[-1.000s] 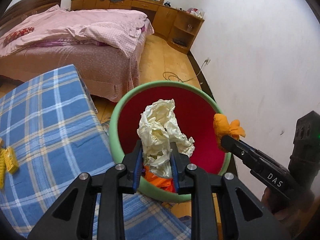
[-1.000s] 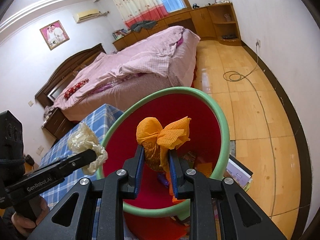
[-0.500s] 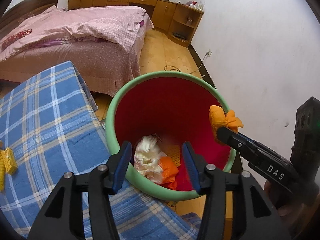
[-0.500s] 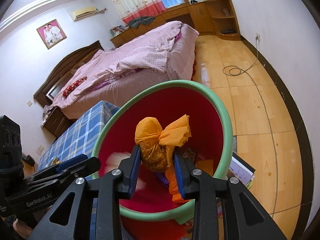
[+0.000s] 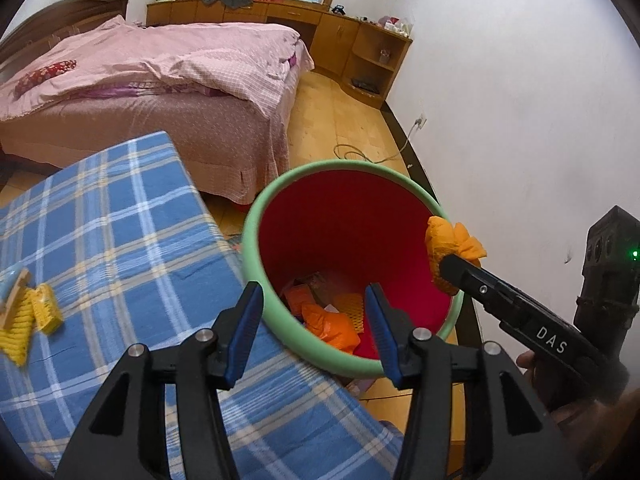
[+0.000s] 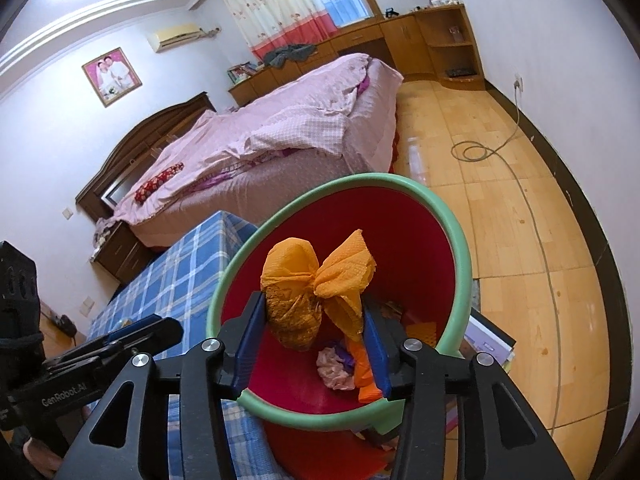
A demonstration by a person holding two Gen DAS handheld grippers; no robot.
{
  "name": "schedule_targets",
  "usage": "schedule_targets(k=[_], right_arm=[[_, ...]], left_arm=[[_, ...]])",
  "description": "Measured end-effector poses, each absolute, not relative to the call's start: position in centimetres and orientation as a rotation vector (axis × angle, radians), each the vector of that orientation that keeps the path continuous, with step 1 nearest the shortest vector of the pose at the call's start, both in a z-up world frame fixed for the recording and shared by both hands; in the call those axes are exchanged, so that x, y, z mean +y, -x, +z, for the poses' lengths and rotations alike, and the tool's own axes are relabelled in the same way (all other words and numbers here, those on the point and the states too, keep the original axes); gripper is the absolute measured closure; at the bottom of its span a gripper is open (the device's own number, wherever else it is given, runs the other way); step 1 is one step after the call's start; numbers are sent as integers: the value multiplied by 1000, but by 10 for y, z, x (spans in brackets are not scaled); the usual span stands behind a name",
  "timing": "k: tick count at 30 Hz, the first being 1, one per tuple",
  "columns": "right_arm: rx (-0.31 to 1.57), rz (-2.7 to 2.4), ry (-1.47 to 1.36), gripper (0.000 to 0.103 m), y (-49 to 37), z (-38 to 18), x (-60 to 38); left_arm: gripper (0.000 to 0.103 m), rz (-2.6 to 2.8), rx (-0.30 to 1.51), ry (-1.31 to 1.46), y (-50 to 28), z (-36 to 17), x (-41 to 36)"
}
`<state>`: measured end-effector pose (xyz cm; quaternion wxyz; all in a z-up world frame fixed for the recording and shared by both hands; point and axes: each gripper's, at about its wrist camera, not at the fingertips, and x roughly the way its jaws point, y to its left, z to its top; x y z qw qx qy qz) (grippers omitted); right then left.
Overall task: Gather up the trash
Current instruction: 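Open the left tool to drop the white plastic while the right tool releases the orange bag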
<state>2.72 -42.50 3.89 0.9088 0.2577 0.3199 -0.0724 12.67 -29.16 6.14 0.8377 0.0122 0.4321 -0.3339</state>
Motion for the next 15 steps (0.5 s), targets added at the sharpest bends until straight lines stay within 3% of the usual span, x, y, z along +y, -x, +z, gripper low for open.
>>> schedule_targets(k=[15], right_arm=[[649,-143,-528,52,-28,49,-393]], left_arm=[[50,-577,869,37,-123,77,-205]])
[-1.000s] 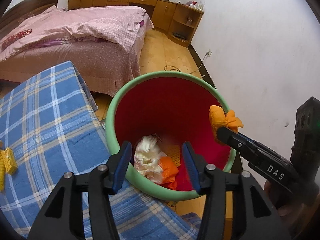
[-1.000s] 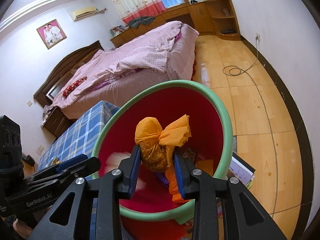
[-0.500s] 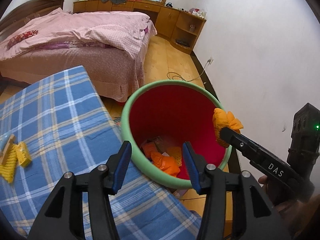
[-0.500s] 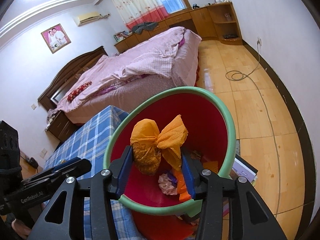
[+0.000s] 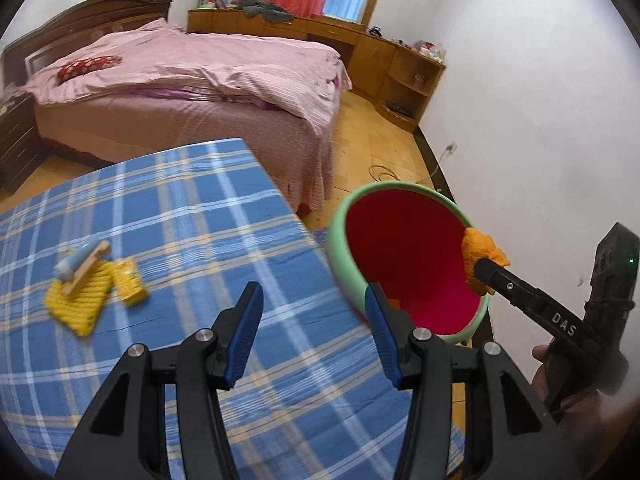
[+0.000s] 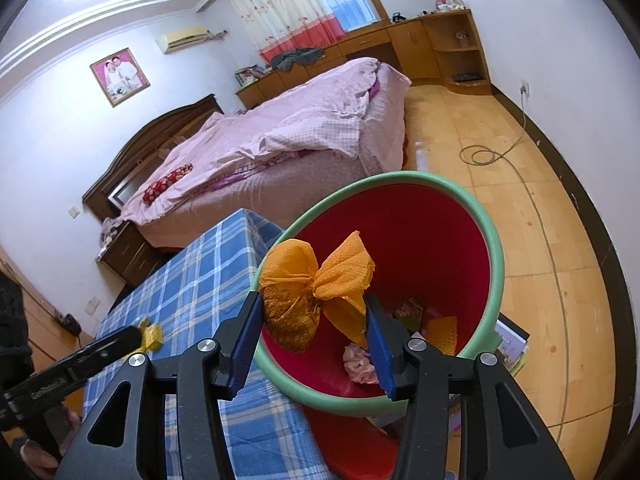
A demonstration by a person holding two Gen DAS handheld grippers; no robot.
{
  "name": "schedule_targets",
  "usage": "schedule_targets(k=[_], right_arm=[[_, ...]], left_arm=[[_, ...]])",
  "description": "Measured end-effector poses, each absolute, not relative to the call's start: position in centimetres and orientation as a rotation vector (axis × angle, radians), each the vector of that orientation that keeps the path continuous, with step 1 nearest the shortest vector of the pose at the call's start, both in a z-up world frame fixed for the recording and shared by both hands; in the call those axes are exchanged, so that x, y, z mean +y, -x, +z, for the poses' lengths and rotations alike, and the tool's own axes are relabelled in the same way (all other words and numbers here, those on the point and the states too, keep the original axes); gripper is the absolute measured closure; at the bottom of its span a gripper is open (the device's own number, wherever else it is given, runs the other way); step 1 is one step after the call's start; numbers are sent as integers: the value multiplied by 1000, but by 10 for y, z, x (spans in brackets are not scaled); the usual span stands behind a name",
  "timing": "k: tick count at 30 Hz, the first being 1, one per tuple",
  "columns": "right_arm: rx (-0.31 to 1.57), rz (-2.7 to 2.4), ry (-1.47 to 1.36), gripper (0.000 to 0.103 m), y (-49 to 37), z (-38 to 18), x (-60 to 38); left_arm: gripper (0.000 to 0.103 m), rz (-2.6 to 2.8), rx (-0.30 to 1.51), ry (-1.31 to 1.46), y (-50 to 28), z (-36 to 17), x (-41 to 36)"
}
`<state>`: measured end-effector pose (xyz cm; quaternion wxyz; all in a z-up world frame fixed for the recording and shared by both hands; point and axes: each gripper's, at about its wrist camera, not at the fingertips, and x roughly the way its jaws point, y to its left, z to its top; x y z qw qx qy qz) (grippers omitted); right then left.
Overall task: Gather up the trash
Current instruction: 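Open the left tool to drop the white plastic while the right tool releases the orange bag, then move both tools back over the table toward the yellow foam net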
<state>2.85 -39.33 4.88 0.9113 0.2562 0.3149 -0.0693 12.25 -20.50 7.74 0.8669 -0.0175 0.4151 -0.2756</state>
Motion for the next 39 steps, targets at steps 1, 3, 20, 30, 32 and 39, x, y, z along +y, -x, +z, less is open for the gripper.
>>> schedule_targets(k=[1,3,20,30,32,39], right_arm=[[655,-146,-527,52,-30,47,-394],[676,-155,-525,50,-35,43,-394],[667,-111,-467,33,-47,63,-340],[731,24,-415,33,-88,68,-262],[749,49,-399,33,-97,67,-244],[801,136,-354,33,-131,60,-183]], left_arm=[[50,-568,868,42,-123,77,-199],[50,-553,869,56,-123,77,-187],[50,-339,843,116,-141,72,-70],[50,-229,854,190,-158,51,2],[50,-204,855,199,-162,46,15],[50,-133,858,262,-175,27,53]])
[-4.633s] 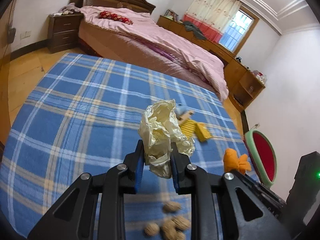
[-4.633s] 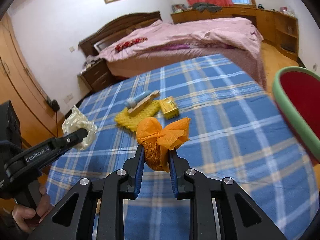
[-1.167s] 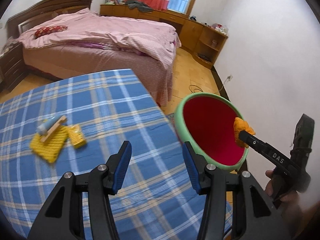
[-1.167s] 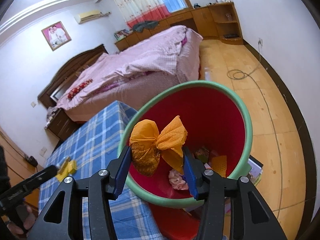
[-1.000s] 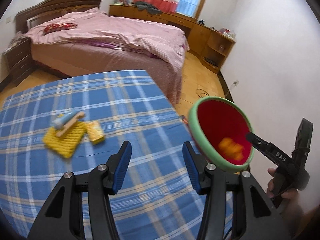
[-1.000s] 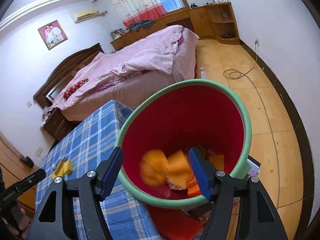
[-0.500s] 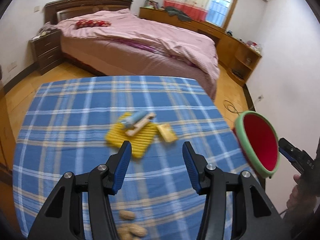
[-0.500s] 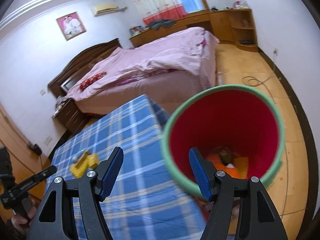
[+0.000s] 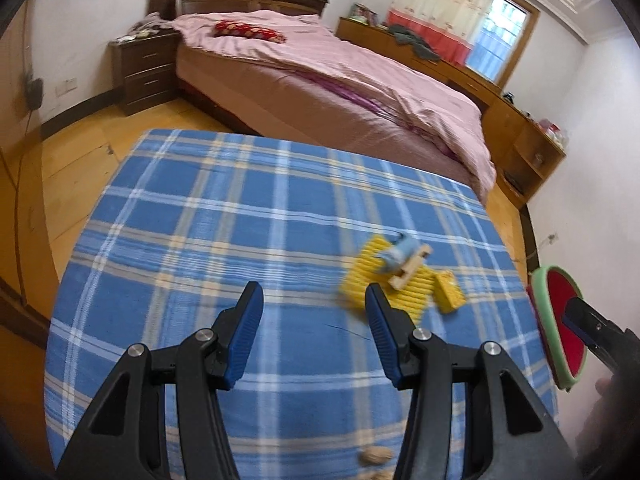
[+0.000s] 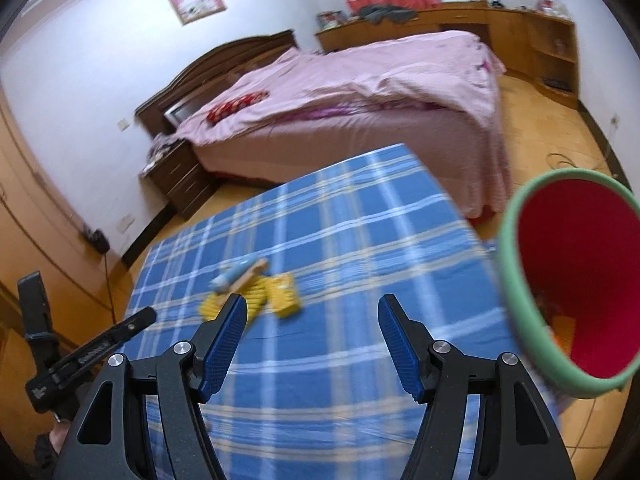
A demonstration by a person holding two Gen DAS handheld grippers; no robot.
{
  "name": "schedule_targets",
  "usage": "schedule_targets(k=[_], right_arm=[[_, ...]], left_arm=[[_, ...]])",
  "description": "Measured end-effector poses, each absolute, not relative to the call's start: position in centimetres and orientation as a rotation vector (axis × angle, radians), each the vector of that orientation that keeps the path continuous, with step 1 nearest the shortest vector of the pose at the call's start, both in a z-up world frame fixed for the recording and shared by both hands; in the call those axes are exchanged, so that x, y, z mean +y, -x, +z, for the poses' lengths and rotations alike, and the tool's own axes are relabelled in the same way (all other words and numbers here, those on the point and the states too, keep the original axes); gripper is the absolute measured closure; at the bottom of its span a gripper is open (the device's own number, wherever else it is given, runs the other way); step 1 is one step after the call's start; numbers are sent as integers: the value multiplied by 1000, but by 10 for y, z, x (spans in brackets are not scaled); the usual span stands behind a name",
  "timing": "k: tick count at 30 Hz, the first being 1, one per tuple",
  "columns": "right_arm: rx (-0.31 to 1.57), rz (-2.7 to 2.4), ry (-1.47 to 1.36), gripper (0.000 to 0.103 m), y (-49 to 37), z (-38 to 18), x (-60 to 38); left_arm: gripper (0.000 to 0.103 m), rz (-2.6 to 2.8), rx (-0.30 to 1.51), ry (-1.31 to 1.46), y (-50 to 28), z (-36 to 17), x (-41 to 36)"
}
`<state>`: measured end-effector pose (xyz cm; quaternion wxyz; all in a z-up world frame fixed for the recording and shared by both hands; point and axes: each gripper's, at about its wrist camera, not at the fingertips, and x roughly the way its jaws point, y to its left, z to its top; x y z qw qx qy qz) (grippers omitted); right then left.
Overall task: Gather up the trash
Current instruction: 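Move both tools back over the table toward the yellow foam net, then grasp the wooden stick lying on the yellow foam net with the right tool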
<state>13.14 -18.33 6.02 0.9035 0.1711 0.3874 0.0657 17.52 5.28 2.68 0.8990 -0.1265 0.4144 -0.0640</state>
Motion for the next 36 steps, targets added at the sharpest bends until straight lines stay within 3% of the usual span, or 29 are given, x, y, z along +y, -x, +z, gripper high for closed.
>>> schedule_targets(k=[13,15,16,33,34,36], right_arm=[[882,243,-329,34,-193,24,-96],[894,264,-310,51,-199,19,-86],[899,266,-297,55,-201,17,-82],[962,182,-327,54,-247,-5,-66],[959,188,-318,55,-245,-5,-66],[947,208,-293,69,-239,-3,-64]], left_arm=[[50,-9,810,368,-183,0,101],[50,-11,799,385,-182,-2,106],[50,-16,797,393,-182,-3,107],[50,-77,799,438,-178,-7,109],[50,-83,802,439,-178,-7,108],[50,-93,807,433,-179,-8,105]])
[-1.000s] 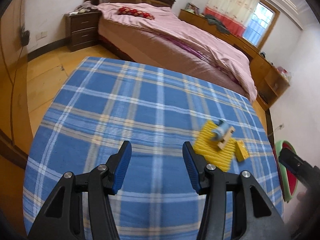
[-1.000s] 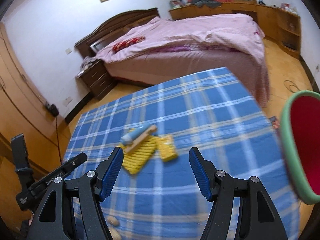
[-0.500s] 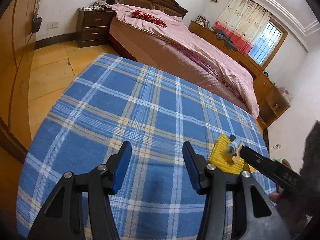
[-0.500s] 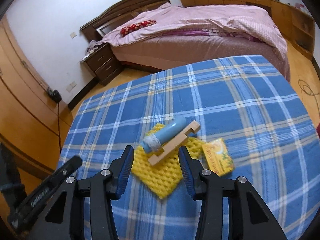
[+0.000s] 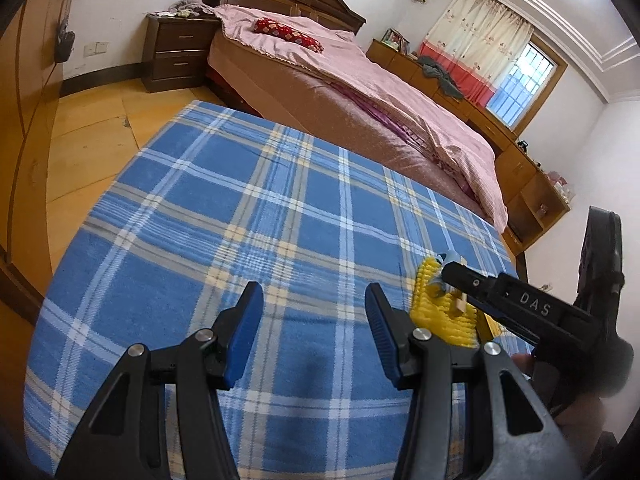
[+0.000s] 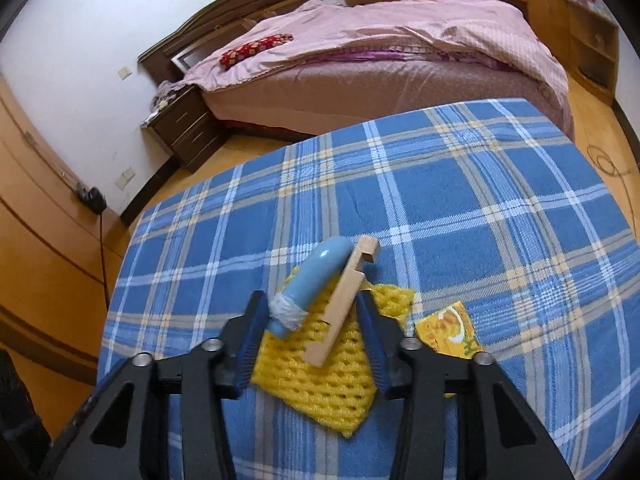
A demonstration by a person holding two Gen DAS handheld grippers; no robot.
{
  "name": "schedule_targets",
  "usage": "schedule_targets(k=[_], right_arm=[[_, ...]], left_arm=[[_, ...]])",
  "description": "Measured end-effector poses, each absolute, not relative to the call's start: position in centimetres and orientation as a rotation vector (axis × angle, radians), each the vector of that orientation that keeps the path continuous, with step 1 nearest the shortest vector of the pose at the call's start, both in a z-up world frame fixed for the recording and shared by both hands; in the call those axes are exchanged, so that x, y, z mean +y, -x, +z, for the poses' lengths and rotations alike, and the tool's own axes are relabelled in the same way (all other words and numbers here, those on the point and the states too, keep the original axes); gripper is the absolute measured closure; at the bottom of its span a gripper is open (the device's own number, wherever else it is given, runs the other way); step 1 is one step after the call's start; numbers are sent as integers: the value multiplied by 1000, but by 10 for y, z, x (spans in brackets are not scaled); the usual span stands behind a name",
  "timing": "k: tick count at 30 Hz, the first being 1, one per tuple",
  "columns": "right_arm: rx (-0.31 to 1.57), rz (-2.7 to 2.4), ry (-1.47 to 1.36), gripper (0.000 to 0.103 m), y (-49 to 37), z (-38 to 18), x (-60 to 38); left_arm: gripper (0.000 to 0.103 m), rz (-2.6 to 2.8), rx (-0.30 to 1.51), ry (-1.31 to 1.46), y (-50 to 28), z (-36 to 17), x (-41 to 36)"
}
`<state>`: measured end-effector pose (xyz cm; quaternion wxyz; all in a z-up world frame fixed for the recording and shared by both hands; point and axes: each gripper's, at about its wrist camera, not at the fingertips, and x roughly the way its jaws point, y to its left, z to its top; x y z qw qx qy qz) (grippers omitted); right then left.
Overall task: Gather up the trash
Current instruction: 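Grasp the wooden stick lying on the yellow foam net with the right tool, then lift the wooden stick with the right tool while the left tool grasps the yellow foam net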
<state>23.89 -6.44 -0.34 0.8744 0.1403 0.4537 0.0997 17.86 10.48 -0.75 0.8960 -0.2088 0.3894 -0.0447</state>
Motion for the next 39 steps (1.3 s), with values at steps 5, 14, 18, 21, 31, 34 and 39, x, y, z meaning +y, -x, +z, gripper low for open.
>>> schedule_targets(k=[5,14,18,21,31,34,39], right_arm=[[944,261,-245,95,-228,0,-60],[902,296,-328,101,-199,12,-87],[899,283,-342,98,-200,20,-93],[937,274,-350,95,-207,16,-86],[985,230,-298,74,-224,2,-55],[1002,211,-284,74,-230,-6,-51],[983,205,-262,91,-230,-9,-53]], left_arm=[[50,-102,792,410,-177,-5,98],[50,-154,833,360,-180,-2,81],[50,-169,830,326,-177,7,72],[50,-146,831,300,-175,11,73],[50,-66,868,260,-187,13,99],[50,-65,876,266,-189,11,102],[50,-89,885,261,-190,9,97]])
